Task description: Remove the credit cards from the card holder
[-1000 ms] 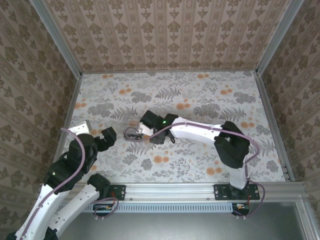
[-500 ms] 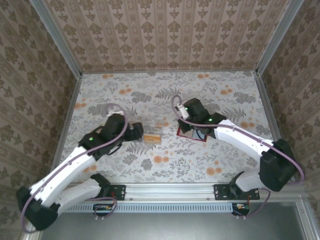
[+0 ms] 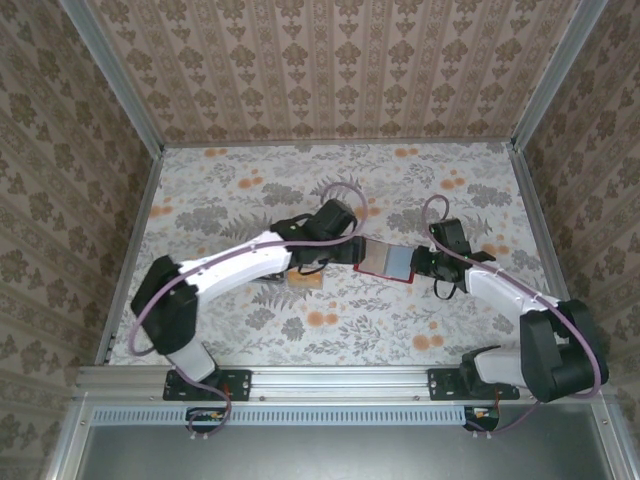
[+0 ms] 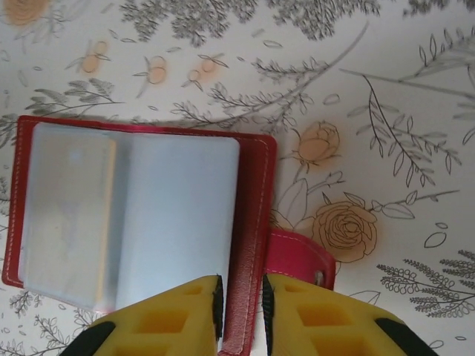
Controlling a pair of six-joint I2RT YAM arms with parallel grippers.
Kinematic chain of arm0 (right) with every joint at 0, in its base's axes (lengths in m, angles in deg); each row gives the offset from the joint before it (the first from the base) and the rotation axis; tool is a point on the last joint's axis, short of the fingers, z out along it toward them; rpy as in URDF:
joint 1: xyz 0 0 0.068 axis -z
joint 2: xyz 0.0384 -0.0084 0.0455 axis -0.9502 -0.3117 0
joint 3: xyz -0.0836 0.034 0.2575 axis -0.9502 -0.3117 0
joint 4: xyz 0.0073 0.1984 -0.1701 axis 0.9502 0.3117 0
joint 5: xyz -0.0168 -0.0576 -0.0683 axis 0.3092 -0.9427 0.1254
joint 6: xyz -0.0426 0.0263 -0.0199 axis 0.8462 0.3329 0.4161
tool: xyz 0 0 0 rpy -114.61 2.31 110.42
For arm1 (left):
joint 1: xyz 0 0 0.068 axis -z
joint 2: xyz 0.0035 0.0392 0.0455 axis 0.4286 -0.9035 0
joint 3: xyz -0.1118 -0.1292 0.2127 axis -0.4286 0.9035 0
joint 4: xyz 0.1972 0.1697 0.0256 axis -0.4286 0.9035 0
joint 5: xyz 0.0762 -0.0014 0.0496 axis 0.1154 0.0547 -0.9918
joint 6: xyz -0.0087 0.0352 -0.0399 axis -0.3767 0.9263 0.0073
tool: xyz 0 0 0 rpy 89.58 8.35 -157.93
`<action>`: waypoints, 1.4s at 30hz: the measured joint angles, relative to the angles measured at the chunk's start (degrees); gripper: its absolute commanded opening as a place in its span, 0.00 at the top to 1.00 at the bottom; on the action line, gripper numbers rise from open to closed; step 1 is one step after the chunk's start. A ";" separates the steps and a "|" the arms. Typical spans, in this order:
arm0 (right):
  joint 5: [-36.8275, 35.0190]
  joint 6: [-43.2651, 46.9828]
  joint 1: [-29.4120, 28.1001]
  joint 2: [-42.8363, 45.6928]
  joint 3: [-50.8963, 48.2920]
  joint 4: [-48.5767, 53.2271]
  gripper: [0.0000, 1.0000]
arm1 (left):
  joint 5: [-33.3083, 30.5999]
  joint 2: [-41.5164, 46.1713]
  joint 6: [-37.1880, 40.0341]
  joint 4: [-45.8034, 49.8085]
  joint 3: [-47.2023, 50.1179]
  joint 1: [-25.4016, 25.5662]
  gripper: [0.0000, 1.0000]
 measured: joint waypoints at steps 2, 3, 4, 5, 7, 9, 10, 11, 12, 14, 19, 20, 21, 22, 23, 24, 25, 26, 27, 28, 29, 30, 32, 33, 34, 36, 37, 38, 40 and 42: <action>1.51 -1.11 0.59 -1.73 -0.09 -1.62 0.76 | 1.62 -4.09 0.15 -0.79 -2.32 0.28 0.42; 2.32 -1.68 0.74 -2.73 -0.09 -2.45 0.76 | 2.36 -5.81 0.28 -0.83 -3.30 0.28 0.43; 2.84 -2.19 0.85 -3.63 -0.09 -3.19 0.75 | 3.10 -7.67 0.37 -0.98 -4.26 0.28 0.43; 3.19 -2.45 0.85 -4.24 -0.09 -3.58 0.74 | 3.63 -9.05 0.35 -1.01 -5.07 0.28 0.44; 3.96 -3.23 0.96 -5.22 -0.09 -4.59 0.73 | 4.59 -12.09 0.37 -1.18 -6.78 0.28 0.45; 4.04 -3.76 1.05 -6.27 -0.09 -5.29 0.73 | 5.38 -14.32 0.39 -1.16 -8.17 0.26 0.45; 4.04 -3.91 1.09 -6.86 -0.09 -5.33 0.72 | 5.79 -15.39 0.39 -1.14 -8.96 0.28 0.45; 4.02 -4.09 1.14 -7.26 -0.09 -5.33 0.71 | 6.05 -16.26 0.39 -1.16 -9.57 0.26 0.45; 4.02 -4.26 1.18 -7.67 -0.09 -5.33 0.71 | 6.43 -17.14 0.42 -1.20 -10.23 0.26 0.45; 4.02 -4.74 1.20 -8.15 -0.09 -5.35 0.71 | 7.17 -18.71 0.39 -1.64 -11.08 0.20 0.45; 4.02 -5.01 1.20 -8.68 -0.09 -5.40 0.71 | 8.87 -21.66 0.37 -2.08 -12.00 0.00 0.45; 4.00 -5.03 1.20 -8.68 -0.09 -5.40 0.71 | 9.16 -22.16 0.37 -2.21 -12.17 -0.11 0.45; 4.00 -5.11 1.20 -8.68 -0.09 -5.42 0.71 | 9.42 -22.73 0.37 -2.29 -12.37 -0.22 0.45; 4.00 -5.14 1.20 -8.68 -0.09 -5.42 0.71 | 9.55 -23.19 0.35 -2.38 -12.48 -0.26 0.45; 4.02 -5.14 1.20 -8.68 -0.09 -5.42 0.71 | 9.66 -23.56 0.35 -2.45 -12.59 -0.35 0.45; 4.02 -5.14 1.20 -8.68 -0.09 -5.42 0.71 | 9.81 -23.74 0.35 -2.45 -12.68 -0.59 0.45; 4.02 -5.14 1.20 -8.68 -0.09 -5.42 0.71 | 9.88 -23.74 0.35 -2.47 -12.76 -0.59 0.45; 4.02 -5.14 1.20 -8.68 -0.09 -5.42 0.71 | 9.86 -23.74 0.35 -2.51 -12.92 -0.59 0.45; 4.02 -5.14 1.20 -8.68 -0.09 -5.42 0.71 | 9.86 -23.74 0.35 -2.67 -13.00 -0.59 0.45; 4.02 -5.14 1.20 -8.68 -0.09 -5.42 0.71 | 9.84 -23.74 0.35 -2.71 -13.00 -0.59 0.45; 4.04 -5.16 1.20 -8.68 -0.09 -5.44 0.72 | 9.84 -23.74 0.35 -2.71 -13.00 -0.59 0.45; 4.04 -5.16 1.20 -8.68 -0.09 -5.44 0.72 | 9.81 -23.74 0.35 -2.69 -12.98 -0.59 0.45; 4.04 -5.14 1.20 -8.68 -0.09 -5.44 0.72 | 9.79 -23.74 0.33 -2.71 -13.00 -0.59 0.45; 4.04 -5.14 1.20 -8.68 -0.09 -5.44 0.72 | 9.77 -23.74 0.33 -2.71 -12.98 -0.59 0.45; 4.04 -5.16 1.20 -8.68 -0.09 -5.44 0.72 | 9.75 -23.74 0.33 -2.69 -13.00 -0.59 0.45; 4.04 -5.14 1.20 -8.68 -0.09 -5.44 0.72 | 9.51 -23.74 0.33 -2.69 -12.98 -0.59 0.45; 4.04 -5.14 1.20 -8.68 -0.09 -5.44 0.72 | 9.31 -23.74 0.33 -2.69 -12.98 -0.59 0.45; 4.04 -5.14 1.20 -8.68 -0.09 -5.44 0.72 | 9.16 -23.74 0.33 -2.69 -12.98 -0.59 0.45; 4.04 -5.14 1.20 -8.68 -0.09 -5.44 0.72 | 8.81 -23.74 0.33 -2.69 -12.98 -0.59 0.45; 4.04 -5.16 1.20 -8.68 -0.09 -5.44 0.72 | 8.50 -23.74 0.33 -2.69 -12.98 -0.59 0.45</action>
